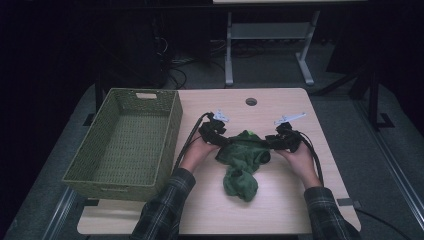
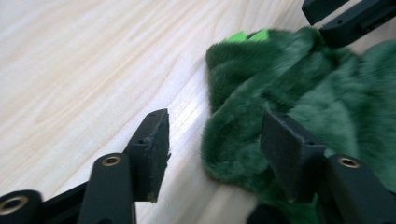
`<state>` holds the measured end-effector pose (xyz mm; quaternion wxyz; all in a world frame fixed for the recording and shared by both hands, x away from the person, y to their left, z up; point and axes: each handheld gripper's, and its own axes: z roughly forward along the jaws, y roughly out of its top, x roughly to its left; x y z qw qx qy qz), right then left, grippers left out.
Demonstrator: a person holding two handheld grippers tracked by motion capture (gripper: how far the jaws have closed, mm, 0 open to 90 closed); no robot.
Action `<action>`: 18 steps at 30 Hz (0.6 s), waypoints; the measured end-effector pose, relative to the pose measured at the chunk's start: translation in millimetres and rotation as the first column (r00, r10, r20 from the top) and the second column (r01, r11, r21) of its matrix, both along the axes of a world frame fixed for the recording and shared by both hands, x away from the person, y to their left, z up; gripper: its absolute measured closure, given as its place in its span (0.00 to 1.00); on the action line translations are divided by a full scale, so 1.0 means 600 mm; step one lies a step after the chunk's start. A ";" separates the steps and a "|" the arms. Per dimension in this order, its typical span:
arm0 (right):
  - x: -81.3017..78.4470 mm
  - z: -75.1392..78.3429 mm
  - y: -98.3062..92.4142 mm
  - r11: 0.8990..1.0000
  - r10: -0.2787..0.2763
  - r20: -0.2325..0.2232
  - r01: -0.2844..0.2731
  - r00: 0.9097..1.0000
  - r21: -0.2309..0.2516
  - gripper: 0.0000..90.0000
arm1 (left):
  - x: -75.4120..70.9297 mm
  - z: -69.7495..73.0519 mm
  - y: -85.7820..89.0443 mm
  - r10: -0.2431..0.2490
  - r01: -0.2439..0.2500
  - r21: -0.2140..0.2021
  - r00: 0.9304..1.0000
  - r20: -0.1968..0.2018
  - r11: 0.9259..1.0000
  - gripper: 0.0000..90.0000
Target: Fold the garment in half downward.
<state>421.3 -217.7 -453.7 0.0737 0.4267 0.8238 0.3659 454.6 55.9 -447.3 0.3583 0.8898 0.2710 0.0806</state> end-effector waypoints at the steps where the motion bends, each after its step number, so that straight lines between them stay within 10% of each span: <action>1: 0.001 -0.003 0.002 1.000 0.003 -0.006 -0.003 1.000 -0.010 0.70 | 0.001 -0.003 -0.001 -0.008 0.008 -0.004 1.000 -0.005 1.000 0.50; 18: 0.001 -0.020 0.007 0.999 -0.003 -0.037 0.001 0.999 -0.047 0.94 | 0.014 -0.027 -0.015 -0.056 0.057 0.035 0.998 -0.041 0.998 0.87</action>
